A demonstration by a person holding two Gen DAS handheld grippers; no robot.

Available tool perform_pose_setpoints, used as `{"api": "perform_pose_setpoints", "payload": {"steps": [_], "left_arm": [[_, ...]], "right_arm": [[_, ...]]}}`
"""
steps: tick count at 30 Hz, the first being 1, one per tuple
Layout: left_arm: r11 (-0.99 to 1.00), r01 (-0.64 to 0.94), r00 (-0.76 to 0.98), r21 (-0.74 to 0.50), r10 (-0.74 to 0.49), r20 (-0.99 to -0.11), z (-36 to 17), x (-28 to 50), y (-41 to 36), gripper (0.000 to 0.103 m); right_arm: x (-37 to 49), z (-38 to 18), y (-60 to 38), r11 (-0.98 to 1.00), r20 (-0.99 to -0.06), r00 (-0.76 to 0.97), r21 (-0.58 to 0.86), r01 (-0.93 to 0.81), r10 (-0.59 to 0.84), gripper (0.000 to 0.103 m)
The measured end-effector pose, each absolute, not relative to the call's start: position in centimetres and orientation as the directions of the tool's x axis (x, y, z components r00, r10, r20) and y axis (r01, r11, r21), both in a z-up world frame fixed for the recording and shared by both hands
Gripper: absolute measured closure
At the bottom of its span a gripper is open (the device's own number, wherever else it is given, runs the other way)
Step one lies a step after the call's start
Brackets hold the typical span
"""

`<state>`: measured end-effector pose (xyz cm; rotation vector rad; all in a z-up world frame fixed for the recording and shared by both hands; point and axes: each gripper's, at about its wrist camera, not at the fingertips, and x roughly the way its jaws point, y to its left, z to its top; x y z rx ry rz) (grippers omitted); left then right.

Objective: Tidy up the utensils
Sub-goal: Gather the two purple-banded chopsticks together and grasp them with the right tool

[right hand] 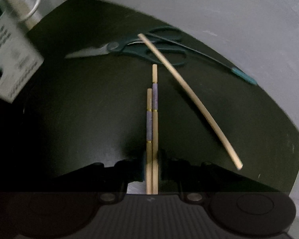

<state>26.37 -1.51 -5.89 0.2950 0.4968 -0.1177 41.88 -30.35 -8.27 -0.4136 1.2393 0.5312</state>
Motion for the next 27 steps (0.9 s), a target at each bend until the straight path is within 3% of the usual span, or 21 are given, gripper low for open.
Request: {"api": "perform_pose_setpoints", "payload": {"steps": [10,12,18,22,26,27], "left_arm": [[0.946,0.209,0.871,0.249,-0.065,-0.486,-5.8,26.5,-1.1,0.019],[0.945,0.215,0.871,0.248,-0.070,-0.487,-5.8,26.4,-1.1,0.019],[0.940,0.237,0.869,0.247,-0.091,-0.486,-5.8,26.3,-0.7,0.019],[0.937,0.244,0.869,0.249,-0.097,-0.485,-5.8,26.2,-0.6,0.020],[0.936,0.248,0.869,0.249,-0.101,-0.484,-5.9,26.1,-0.5,0.020],[0.937,0.247,0.869,0.249,-0.100,-0.484,-5.9,26.1,-0.5,0.020]], "right_arm": [[38.2,-8.8,-32.4,0.891,-0.886,0.348,0.138,-0.432,0.307,0.090],[37.5,-8.6,-32.6,0.898,-0.868,0.373,0.163,-0.410,0.328,0.103],[37.0,-9.2,-32.4,0.913,-0.882,0.364,0.152,-0.377,0.298,0.102],[37.2,-8.8,-32.3,0.913,-0.879,0.356,0.182,-0.365,0.318,0.088],[37.3,-8.6,-30.9,0.887,-0.884,0.321,0.188,-0.422,0.340,0.058],[37.2,-8.5,-30.4,0.878,-0.886,0.311,0.187,-0.440,0.344,0.056]]}}
